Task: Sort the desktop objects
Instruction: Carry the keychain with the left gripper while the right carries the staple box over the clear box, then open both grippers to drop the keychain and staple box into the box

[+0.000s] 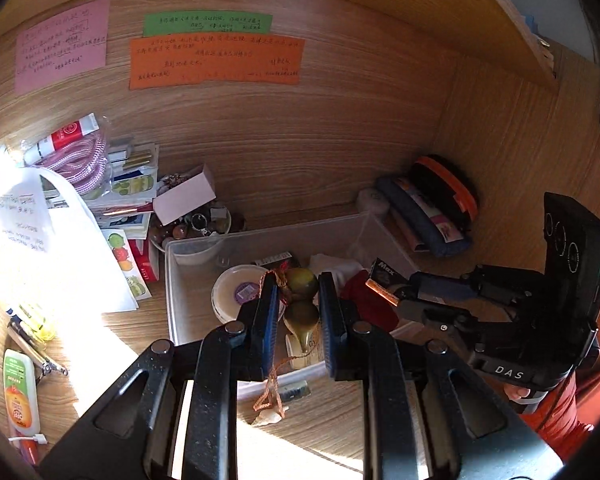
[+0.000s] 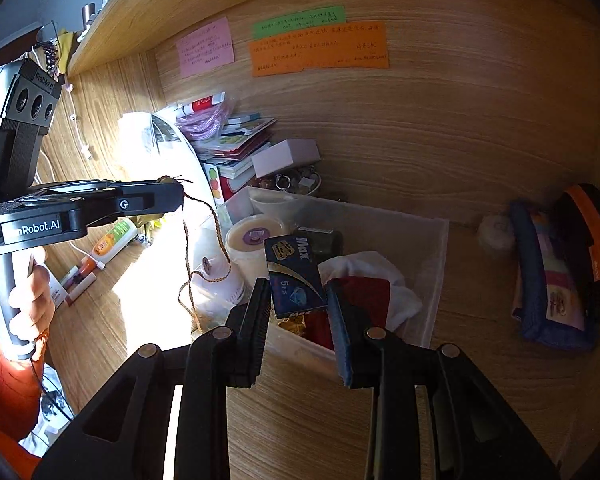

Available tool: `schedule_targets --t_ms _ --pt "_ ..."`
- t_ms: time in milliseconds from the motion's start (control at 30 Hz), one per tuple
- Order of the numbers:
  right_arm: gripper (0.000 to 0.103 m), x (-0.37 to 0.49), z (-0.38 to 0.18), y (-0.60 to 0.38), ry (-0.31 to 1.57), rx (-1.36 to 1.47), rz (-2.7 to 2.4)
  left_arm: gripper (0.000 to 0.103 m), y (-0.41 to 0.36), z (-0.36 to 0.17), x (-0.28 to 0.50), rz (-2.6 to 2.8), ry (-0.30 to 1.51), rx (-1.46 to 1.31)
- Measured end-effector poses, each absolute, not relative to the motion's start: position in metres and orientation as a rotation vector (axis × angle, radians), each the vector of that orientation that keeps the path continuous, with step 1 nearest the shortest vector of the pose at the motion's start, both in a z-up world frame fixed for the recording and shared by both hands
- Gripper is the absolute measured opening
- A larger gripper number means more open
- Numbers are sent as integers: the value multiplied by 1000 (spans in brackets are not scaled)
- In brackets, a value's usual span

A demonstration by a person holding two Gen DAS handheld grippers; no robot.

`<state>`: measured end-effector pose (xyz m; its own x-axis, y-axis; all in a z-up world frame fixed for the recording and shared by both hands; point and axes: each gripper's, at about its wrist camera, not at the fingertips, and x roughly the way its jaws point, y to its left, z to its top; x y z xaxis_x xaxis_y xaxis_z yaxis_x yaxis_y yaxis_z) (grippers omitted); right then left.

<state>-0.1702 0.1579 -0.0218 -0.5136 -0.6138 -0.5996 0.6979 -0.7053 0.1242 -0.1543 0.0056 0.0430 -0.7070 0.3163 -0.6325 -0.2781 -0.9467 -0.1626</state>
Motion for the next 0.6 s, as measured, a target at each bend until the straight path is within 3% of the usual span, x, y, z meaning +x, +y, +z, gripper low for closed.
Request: schedule_targets --t_ms 600 --pt "26 -223 -57 156 181 937 -2251 18 54 -12 -223 2509 21 -1141"
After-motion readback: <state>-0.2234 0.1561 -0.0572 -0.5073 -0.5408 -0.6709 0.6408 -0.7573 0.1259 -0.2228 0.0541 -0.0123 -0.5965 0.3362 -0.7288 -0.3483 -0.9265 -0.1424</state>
